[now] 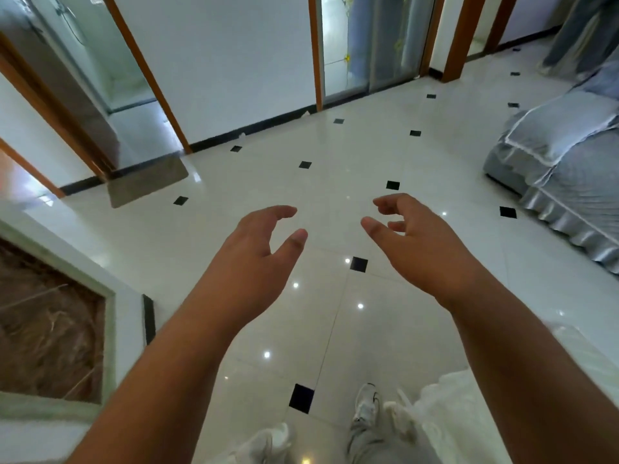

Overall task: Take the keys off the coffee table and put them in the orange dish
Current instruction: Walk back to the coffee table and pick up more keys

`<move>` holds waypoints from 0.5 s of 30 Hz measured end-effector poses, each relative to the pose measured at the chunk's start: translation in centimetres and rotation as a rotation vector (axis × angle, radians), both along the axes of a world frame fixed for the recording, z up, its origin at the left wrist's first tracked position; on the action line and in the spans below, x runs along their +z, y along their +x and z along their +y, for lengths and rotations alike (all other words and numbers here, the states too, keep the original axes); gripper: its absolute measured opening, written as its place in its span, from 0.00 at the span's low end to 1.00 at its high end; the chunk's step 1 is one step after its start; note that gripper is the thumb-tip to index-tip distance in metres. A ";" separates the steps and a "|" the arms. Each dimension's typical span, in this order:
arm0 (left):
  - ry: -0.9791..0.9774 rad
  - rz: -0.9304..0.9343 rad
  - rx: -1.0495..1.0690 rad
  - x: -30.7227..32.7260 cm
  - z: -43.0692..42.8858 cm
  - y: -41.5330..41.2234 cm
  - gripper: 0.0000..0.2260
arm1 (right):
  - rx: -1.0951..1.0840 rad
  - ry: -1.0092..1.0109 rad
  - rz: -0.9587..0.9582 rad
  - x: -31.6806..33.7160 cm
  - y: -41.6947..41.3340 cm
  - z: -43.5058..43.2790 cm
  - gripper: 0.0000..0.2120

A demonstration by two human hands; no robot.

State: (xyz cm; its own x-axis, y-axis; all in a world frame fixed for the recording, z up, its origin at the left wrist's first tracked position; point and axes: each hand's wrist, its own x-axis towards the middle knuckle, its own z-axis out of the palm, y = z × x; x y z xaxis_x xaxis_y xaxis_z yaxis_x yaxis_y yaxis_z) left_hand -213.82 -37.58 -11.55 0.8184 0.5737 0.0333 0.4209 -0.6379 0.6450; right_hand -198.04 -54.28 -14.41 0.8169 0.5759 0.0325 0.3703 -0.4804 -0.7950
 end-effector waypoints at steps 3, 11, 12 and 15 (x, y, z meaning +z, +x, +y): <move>0.029 0.020 -0.020 0.4 2.0 5.7 0.21 | -0.016 0.019 0.031 -0.1 5.5 2.2 0.24; 0.001 0.000 -0.076 0.5 4.3 19.5 0.20 | -0.079 -0.003 -0.002 1.2 17.2 5.5 0.24; -0.010 0.006 -0.102 0.3 4.1 20.8 0.20 | -0.094 -0.011 -0.010 1.1 18.1 5.4 0.24; -0.039 0.005 -0.198 -0.1 4.1 24.7 0.20 | -0.160 -0.041 -0.033 0.8 20.9 4.9 0.23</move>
State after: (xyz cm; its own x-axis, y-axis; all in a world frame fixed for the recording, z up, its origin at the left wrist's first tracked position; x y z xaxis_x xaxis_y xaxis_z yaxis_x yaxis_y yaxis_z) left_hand -189.15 -33.48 -11.69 0.9154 0.4024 0.0104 0.2927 -0.6831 0.6691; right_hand -177.12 -49.42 -13.63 0.8970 0.4401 0.0403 0.3124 -0.5670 -0.7622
